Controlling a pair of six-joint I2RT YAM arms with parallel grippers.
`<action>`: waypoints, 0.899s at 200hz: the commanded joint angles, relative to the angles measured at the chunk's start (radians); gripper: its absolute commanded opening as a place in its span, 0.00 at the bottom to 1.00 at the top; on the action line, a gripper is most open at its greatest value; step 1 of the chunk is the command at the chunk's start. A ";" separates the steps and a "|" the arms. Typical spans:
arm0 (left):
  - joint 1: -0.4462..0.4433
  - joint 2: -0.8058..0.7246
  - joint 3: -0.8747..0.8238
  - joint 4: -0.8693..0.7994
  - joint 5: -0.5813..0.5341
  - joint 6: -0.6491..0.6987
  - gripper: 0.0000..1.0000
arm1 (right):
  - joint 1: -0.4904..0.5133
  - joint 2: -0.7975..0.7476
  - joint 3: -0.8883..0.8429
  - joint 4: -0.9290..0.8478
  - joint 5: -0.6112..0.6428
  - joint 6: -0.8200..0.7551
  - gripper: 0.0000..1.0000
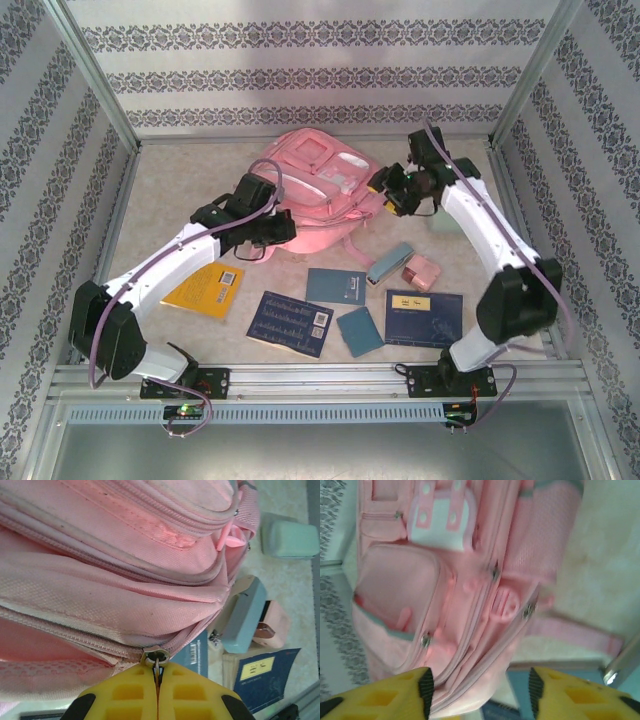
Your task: Pack the student bag
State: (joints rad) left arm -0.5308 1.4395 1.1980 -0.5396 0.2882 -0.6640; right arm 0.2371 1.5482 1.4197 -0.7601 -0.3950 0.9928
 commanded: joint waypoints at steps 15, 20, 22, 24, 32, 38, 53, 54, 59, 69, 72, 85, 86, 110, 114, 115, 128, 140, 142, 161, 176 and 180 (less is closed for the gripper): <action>-0.034 0.022 0.089 0.045 0.024 -0.018 0.00 | 0.073 -0.105 -0.202 0.197 -0.133 0.335 0.49; -0.039 0.027 0.096 0.043 0.024 -0.015 0.00 | 0.086 -0.107 -0.214 0.227 -0.143 0.358 0.50; -0.043 0.030 0.098 0.042 0.023 -0.014 0.00 | 0.091 -0.106 -0.217 0.236 -0.145 0.366 0.50; -0.046 0.032 0.102 0.041 0.023 -0.012 0.00 | 0.098 -0.107 -0.219 0.244 -0.147 0.374 0.51; -0.057 0.040 0.114 0.033 0.019 -0.007 0.00 | 0.116 -0.101 -0.219 0.271 -0.150 0.396 0.53; -0.066 0.046 0.120 0.031 0.016 -0.005 0.00 | 0.131 -0.093 -0.212 0.283 -0.149 0.410 0.54; -0.084 0.057 0.128 0.033 0.011 -0.007 0.00 | 0.158 -0.067 -0.195 0.310 -0.149 0.440 0.56; -0.086 0.058 0.128 0.033 0.012 -0.007 0.00 | 0.159 -0.065 -0.193 0.311 -0.149 0.441 0.57; -0.091 0.060 0.131 0.035 0.009 -0.008 0.00 | 0.165 -0.054 -0.187 0.319 -0.152 0.449 0.57; -0.102 0.069 0.136 0.034 0.004 -0.008 0.00 | 0.174 -0.034 -0.180 0.335 -0.160 0.467 0.58; -0.105 0.071 0.139 0.033 0.003 -0.008 0.00 | 0.176 -0.028 -0.180 0.342 -0.163 0.471 0.57; -0.118 0.078 0.146 0.033 -0.004 -0.011 0.00 | 0.188 -0.011 -0.180 0.364 -0.166 0.497 0.56; -0.119 0.078 0.146 0.032 -0.005 -0.011 0.00 | 0.189 -0.009 -0.180 0.364 -0.166 0.497 0.55; -0.134 0.087 0.158 0.033 -0.011 -0.011 0.00 | 0.203 0.010 -0.177 0.377 -0.154 0.505 0.50; -0.136 0.088 0.159 0.035 -0.013 -0.012 0.00 | 0.204 0.014 -0.177 0.380 -0.155 0.506 0.48; -0.136 0.089 0.160 0.035 -0.013 -0.012 0.00 | 0.204 0.014 -0.178 0.382 -0.155 0.507 0.48; -0.140 0.090 0.162 0.038 -0.015 -0.013 0.00 | 0.205 0.024 -0.184 0.392 -0.156 0.509 0.44; -0.145 0.090 0.165 0.038 -0.017 -0.009 0.00 | 0.205 0.028 -0.195 0.405 -0.144 0.509 0.38; -0.146 0.090 0.165 0.037 -0.018 -0.007 0.00 | 0.204 0.030 -0.197 0.409 -0.142 0.509 0.37; -0.150 0.090 0.169 0.027 -0.028 0.001 0.00 | 0.200 0.056 -0.199 0.456 -0.160 0.511 0.20; -0.150 0.081 0.160 0.023 -0.042 0.005 0.00 | 0.200 0.072 -0.177 0.442 -0.160 0.483 0.05; -0.151 0.080 0.157 0.021 -0.046 0.008 0.00 | 0.199 0.072 -0.171 0.429 -0.151 0.470 0.01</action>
State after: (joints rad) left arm -0.6552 1.5406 1.3155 -0.5407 0.2462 -0.6670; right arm 0.4301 1.5909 1.2152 -0.3843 -0.5457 1.4948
